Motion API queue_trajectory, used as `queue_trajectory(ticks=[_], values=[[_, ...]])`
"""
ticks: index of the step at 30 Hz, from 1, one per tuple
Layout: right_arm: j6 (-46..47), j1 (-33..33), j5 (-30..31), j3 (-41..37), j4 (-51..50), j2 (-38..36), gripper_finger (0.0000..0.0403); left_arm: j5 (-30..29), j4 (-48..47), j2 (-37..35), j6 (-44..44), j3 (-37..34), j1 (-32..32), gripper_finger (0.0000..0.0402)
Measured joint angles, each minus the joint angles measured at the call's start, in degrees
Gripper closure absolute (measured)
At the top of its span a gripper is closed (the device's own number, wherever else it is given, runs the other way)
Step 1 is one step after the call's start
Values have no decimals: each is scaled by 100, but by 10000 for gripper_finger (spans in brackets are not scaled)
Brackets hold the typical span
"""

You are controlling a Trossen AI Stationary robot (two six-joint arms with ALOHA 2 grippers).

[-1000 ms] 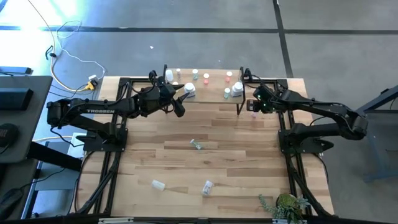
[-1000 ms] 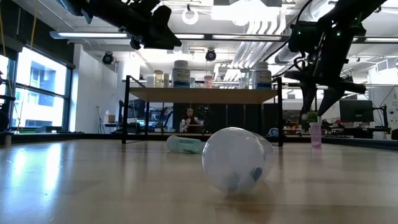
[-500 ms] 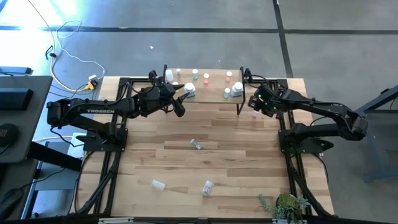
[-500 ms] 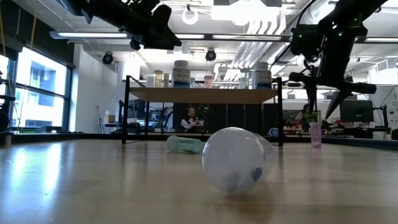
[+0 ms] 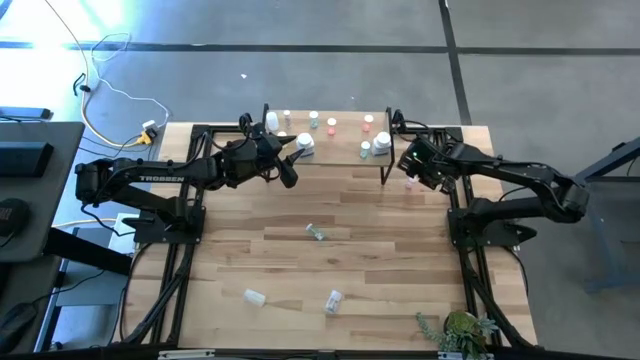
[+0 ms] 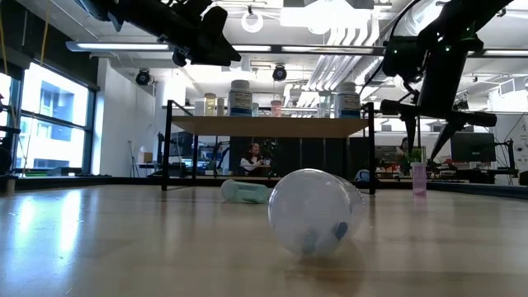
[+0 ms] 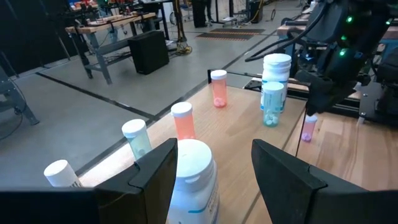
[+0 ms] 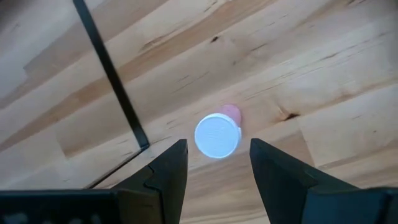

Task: Pick and place medicine bottles onto shelf by color
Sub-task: Put the purple pill bottle on the shelf

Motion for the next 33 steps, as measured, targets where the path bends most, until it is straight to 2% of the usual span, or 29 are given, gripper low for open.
queue_trajectory(ticks=[19,33], values=[[-127,0,264,0,127,519,238,0,-22,0,2,0,0,206],[-189,0,297,0,143,673,261,2,-46,1,4,0,0,206]])
